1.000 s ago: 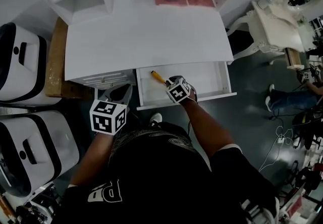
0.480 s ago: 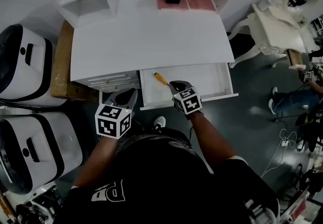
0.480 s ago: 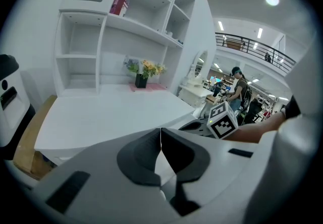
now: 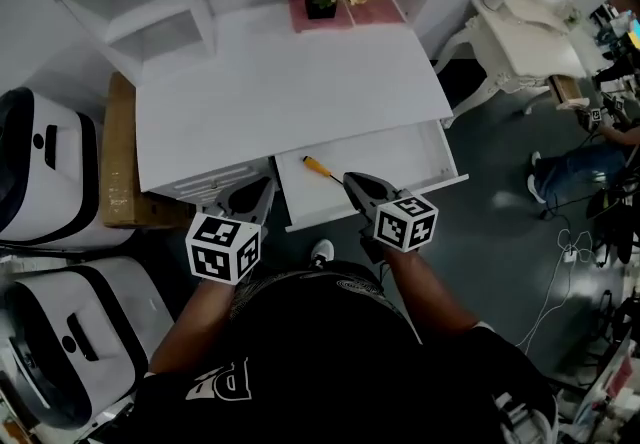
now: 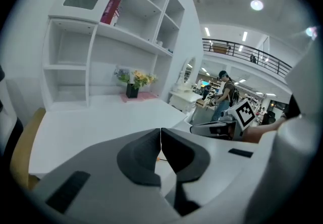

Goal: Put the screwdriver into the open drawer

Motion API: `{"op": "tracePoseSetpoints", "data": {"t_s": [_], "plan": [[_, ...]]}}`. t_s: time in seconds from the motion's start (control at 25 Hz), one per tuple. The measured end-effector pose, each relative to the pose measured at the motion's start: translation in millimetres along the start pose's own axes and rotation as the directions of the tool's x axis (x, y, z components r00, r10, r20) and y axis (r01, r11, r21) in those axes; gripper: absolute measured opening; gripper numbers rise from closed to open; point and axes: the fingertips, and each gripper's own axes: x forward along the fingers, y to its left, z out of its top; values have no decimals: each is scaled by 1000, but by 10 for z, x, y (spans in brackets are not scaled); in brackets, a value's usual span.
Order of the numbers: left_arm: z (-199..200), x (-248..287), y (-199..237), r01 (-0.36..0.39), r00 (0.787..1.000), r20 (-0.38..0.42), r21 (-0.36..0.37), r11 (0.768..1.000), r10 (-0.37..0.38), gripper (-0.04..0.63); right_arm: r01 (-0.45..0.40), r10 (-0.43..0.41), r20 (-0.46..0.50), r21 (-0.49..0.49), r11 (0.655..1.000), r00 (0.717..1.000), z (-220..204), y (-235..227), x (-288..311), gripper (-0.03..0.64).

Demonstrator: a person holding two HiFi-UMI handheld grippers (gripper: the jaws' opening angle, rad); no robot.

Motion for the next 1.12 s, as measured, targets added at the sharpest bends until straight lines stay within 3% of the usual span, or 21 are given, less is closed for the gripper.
{"op": "tracePoseSetpoints", "data": {"t_s": [0.16, 0.4, 0.68, 1.12], "plan": [[20, -114, 32, 86, 996, -22, 45, 995, -85, 15, 76, -75, 66, -22, 997, 995, 66, 258, -69, 9], [-34, -436, 240, 185, 982, -38, 73, 980, -183, 15, 152, -150, 83, -15, 988, 985, -105, 782, 17, 8], [-216, -862, 357, 318, 947, -80, 118, 941, -310, 15, 138, -164, 179, 145, 980, 970, -211, 1464, 33, 8], [-354, -1294, 354, 420, 907, -104, 141, 897, -408, 15, 283, -293, 206, 73, 956, 934, -450, 2088, -216, 9]]}}
